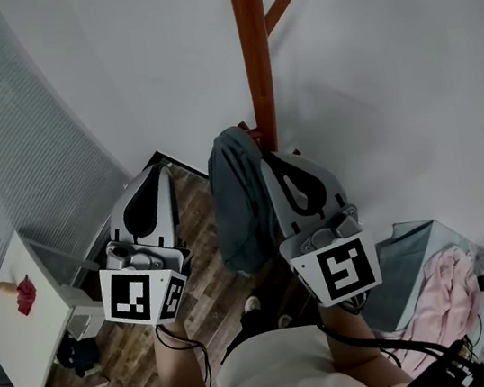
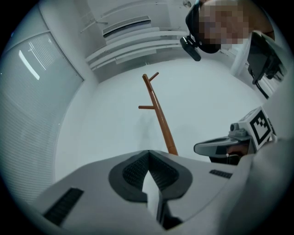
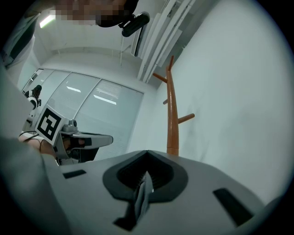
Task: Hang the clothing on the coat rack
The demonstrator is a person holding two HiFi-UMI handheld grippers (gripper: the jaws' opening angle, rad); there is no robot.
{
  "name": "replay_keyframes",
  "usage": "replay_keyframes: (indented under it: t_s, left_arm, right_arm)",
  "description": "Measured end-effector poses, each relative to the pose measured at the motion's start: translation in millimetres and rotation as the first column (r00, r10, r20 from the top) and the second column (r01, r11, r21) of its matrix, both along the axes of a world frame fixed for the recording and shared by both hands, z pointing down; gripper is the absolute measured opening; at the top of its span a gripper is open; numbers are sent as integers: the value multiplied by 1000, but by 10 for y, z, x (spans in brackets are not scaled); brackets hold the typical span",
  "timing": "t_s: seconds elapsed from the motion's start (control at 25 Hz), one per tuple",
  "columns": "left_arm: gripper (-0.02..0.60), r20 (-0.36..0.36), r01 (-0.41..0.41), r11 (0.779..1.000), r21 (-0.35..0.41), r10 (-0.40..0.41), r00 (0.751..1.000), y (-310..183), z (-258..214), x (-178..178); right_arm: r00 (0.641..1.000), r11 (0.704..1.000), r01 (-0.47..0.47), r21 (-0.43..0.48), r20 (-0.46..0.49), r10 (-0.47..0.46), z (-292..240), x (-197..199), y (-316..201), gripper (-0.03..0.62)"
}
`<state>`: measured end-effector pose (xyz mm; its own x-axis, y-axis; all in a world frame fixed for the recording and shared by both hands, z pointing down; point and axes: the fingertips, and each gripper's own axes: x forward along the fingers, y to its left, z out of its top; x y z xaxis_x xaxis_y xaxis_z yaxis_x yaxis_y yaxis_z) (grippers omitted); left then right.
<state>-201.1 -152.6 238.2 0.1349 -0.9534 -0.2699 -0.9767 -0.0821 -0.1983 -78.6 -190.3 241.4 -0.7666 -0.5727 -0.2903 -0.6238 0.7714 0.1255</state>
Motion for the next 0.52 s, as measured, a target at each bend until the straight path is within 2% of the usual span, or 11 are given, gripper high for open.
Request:
replay_keyframes:
  t_s: [0.52]
  left_arm:
    - [11, 11, 1, 1000, -2, -1, 1000, 9, 4, -13]
  right_arm:
    - [1000, 1000, -22, 13, 3, 22, -26, 28, -27, 18]
